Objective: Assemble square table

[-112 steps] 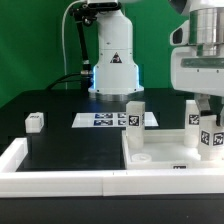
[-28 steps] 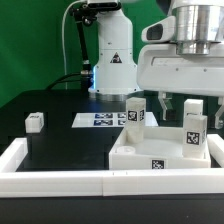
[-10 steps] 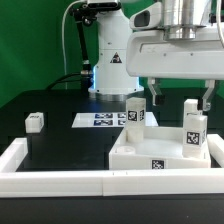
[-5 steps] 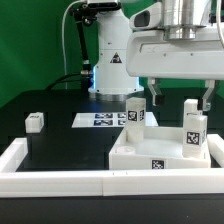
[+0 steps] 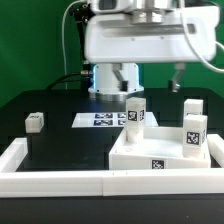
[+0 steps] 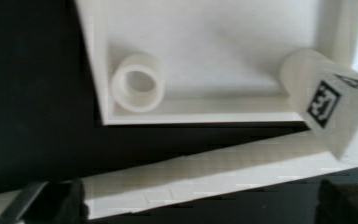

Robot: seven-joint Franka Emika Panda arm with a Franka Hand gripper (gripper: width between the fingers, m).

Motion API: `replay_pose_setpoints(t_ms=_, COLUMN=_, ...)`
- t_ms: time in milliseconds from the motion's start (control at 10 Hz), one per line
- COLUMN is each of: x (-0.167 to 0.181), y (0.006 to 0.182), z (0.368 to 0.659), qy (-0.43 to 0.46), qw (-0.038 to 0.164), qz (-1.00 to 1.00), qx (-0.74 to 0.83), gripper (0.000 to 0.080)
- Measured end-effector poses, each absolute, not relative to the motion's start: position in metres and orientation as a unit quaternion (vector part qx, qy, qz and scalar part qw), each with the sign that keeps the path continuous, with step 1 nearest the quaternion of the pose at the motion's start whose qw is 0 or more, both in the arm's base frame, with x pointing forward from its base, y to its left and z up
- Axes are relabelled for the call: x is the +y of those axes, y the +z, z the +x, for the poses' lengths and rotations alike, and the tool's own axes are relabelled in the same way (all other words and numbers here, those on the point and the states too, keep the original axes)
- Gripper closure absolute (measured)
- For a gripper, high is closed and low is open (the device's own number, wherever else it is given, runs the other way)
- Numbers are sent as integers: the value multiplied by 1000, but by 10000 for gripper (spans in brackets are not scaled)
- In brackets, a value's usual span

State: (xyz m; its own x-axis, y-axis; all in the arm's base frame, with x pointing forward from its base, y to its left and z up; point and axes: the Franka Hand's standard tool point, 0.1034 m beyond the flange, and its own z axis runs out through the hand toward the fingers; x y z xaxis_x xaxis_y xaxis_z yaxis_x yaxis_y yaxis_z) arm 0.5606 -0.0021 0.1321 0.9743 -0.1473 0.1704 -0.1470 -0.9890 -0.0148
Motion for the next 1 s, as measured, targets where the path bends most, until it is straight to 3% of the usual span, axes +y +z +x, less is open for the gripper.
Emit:
replay_pose_setpoints(t_ms=100, x=-18, y=132, z=560, qy=-86, qw=1, qz=-993, qx=81, gripper=150)
replay_pose_setpoints(t_ms=600, x=-24, y=130, z=559, qy=-84, qw=-2, qz=-993, qx=86, gripper=150)
replay_pose_setpoints(t_ms=1000, x=-94, y=120, z=532, qy=-77, qw=-24, qz=-996, qx=-26, gripper=150)
